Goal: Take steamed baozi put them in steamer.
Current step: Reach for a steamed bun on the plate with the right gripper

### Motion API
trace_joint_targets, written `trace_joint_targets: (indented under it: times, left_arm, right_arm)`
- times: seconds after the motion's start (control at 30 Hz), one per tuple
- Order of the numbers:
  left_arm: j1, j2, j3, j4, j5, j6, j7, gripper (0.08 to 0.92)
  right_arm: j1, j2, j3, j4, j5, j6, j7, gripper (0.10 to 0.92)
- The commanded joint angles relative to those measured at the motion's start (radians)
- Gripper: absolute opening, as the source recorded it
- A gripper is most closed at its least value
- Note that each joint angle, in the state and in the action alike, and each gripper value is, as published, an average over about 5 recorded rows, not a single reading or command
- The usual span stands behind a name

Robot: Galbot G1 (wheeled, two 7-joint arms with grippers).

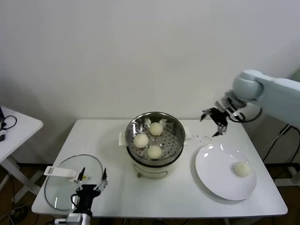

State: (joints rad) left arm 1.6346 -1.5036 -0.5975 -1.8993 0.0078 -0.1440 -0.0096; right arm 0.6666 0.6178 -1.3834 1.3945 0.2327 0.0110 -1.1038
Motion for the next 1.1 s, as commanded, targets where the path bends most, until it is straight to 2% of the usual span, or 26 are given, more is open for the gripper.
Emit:
trace_joint_targets:
  times: [0.03, 0.23, 0.47, 1.1]
  left_arm:
    - [0.003, -0.001, -0.001, -0.015, 0.004, 0.003, 0.001, 0.823]
    - [0.012, -0.003, -0.006, -0.017, 0.006, 0.001, 0.001, 0.823]
    - [0.012, -0.006, -0.008, -0.013, 0.009, 0.003, 0.001, 0.823]
    - [-0.009, -0.004, 0.004, 0.001, 0.026, 0.023, -0.001, 0.823]
  right_arm:
    - [-0.453, -0.258, 0.326, -0.022, -0.158, -0.109, 0.002, 0.823]
    - [-0.699, -0.245, 0.538, -0.1, -0.29, -0.085, -0.008, 0.823]
    - [-0.807, -0.208, 0.665, -0.175, -0.404, -0.044, -0.012, 0.823]
    - [-0.831, -0.084, 0.689, -0.275, -0.458, -0.021, -0.008, 0.823]
